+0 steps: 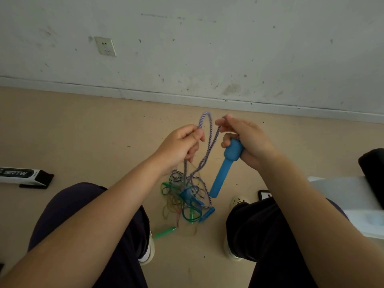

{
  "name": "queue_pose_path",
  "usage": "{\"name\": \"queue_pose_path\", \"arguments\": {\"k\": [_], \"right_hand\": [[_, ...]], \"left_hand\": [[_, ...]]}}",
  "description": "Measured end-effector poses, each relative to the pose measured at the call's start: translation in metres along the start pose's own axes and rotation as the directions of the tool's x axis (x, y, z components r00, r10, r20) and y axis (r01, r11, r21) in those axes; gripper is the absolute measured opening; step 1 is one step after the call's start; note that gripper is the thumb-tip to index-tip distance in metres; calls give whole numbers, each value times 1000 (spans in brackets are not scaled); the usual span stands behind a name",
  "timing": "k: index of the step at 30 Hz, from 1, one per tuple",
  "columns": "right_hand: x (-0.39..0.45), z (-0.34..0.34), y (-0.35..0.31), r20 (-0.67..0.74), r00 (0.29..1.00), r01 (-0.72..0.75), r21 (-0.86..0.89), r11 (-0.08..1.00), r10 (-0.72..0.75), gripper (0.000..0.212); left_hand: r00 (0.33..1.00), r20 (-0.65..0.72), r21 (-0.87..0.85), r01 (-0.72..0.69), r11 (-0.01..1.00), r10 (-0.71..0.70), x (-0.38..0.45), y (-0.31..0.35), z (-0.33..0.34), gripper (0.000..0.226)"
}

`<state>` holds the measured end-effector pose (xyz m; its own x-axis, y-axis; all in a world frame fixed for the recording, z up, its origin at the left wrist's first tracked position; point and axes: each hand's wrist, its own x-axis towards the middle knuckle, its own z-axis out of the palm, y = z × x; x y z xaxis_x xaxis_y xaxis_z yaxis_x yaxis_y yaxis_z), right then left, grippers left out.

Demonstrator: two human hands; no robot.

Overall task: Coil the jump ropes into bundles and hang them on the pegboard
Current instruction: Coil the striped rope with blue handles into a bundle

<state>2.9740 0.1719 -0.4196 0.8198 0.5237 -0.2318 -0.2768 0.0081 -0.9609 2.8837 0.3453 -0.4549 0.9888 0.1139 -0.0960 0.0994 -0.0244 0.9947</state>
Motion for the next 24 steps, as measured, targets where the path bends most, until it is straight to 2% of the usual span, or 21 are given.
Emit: {"name": "queue_pose_path", "arguments": {"k": [2,5,8,9,11,12,14,16,19,21,24], "right_hand": [[-3,7,3,47,997,-66,64,996,63,31],[-6,18,7,119,988,-120,163,979,101,28],[-5,24,8,129,987,-135,309,941,99,26],[-5,24,9,125,988,-123,306,944,88,25],[-3,22,12,79,995,-65,147,987,54,23],[-1,20,12,29,999,-28,-22,999,29,22],[3,13,12,-79,997,-17,-398,917,-16,22],[4,7,15,-110,994,-47,-597,801,-24,25],[3,5,21,-77,988,39,-723,689,-137,31],[3,3,19,52,980,169,-716,677,-190,27],[-1,3,12,228,973,171,-654,737,-23,14]], "left_hand": [[999,-38,-99,26,995,-30,0,1,1,30],[995,-45,-97,87,991,-92,-1,-1,11,30],[981,40,-145,194,970,-190,-4,-4,21,26],[973,80,-181,227,957,-216,-5,-4,22,27],[968,107,-174,243,954,-227,-7,-2,19,30],[970,100,-133,233,963,-221,-7,-1,16,31],[972,105,-32,214,976,-210,-7,1,11,36],[971,132,130,184,974,-201,-8,3,8,46],[959,186,299,152,942,-214,-11,4,7,41],[946,239,325,133,936,-217,-13,6,5,34],[953,237,359,94,929,-188,-13,8,2,36]]}}
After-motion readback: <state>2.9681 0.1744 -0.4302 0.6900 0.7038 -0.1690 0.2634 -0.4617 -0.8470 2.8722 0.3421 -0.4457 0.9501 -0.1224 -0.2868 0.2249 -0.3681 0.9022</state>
